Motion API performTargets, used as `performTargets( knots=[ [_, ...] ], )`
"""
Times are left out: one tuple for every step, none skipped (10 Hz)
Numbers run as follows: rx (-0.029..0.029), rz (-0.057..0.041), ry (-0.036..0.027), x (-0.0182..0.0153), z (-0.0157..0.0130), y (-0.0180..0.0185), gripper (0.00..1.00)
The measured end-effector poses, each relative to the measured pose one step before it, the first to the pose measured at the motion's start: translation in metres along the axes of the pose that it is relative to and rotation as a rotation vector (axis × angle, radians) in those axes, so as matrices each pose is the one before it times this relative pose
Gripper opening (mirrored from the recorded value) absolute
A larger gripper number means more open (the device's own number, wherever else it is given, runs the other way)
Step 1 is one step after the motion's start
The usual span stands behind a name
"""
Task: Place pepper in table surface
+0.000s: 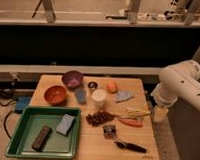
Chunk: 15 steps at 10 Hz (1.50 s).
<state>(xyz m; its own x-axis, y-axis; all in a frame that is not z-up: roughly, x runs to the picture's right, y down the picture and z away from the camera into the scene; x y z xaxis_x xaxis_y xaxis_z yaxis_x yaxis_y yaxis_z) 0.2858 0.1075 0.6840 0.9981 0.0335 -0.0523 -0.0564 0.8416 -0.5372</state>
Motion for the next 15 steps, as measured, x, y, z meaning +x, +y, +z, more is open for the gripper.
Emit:
performTargets(
  knots=[
    [0.0, 0.00002, 0.00007, 0.00002, 0.00001, -0.00001, 0.8],
    [0.0, -0.00008, -0.00006, -0.00003, 0.00001, -0.00001, 0.8],
    [-0.00003, -0.00002, 0.00004, 0.0, 0.0, 0.00001, 0.8],
    [0.00001, 0.00002, 0.00001, 0.0, -0.00002, 0.0, 0.8],
    [0.0, -0.00005, -0.00001, -0.00002, 0.00003, -0.00002, 0.8],
    [-0.00002, -0.00012, 0.00004, -0.00004, 0.00002, -0.00004, 0.8],
    [-0.00002, -0.00002, -0.00003, -0.00003, 0.0, 0.0, 0.8],
    [0.00005, 0.0001, 0.00001, 0.00005, -0.00003, 0.00001, 0.8],
    [-0.00004, -0.00007, 0.00002, -0.00002, 0.00002, -0.00001, 0.8],
    [0.0, -0.00002, -0.00002, -0.00003, -0.00001, 0.0, 0.8],
    [-0.00004, -0.00002, 0.00001, 0.00001, 0.00003, 0.0, 0.8],
    [0.00008, 0.00004, 0.00002, 0.00001, -0.00004, -0.00002, 0.8],
    [0.00001, -0.00005, -0.00002, -0.00001, 0.0, 0.0, 0.8],
    [0.00031, -0.00059, 0.00011, -0.0001, 0.00013, 0.00001, 0.8],
    [-0.00166, -0.01273, -0.0018, -0.00235, 0.00508, 0.00213, 0.8]
  ],
)
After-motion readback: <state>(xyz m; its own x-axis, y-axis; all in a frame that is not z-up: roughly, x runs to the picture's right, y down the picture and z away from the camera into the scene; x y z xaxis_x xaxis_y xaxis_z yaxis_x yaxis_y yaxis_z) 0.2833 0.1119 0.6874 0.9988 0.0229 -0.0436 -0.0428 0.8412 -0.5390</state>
